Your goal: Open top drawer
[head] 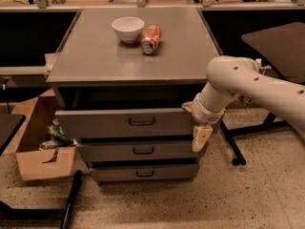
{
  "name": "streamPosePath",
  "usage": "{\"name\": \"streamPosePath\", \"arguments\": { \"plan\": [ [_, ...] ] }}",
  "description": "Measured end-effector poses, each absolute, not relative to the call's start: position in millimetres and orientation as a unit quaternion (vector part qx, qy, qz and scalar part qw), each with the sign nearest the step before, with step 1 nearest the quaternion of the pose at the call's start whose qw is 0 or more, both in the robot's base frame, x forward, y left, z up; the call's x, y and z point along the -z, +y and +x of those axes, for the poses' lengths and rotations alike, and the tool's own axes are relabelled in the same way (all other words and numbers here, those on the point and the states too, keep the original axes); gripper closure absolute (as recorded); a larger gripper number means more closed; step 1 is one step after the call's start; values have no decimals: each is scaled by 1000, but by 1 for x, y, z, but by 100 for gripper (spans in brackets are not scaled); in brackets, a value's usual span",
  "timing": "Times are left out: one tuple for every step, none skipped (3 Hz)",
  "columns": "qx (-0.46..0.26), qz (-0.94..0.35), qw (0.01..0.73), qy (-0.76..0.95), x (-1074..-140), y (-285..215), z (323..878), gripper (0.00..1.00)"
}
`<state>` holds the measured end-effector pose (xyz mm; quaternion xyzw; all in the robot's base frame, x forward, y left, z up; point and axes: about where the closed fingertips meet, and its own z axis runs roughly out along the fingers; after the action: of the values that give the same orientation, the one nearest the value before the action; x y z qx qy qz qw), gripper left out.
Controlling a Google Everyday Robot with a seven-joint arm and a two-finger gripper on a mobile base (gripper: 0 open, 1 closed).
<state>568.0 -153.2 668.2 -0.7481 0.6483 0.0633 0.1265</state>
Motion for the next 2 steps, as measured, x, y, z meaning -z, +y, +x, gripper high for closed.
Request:
{"name": "streamPosePath", "arguments": {
  "plan": [
    [-74, -750, 131, 644, -670, -143, 541, 42],
    [-75, -751, 134, 642, -679, -141, 536, 69]
  ]
}}
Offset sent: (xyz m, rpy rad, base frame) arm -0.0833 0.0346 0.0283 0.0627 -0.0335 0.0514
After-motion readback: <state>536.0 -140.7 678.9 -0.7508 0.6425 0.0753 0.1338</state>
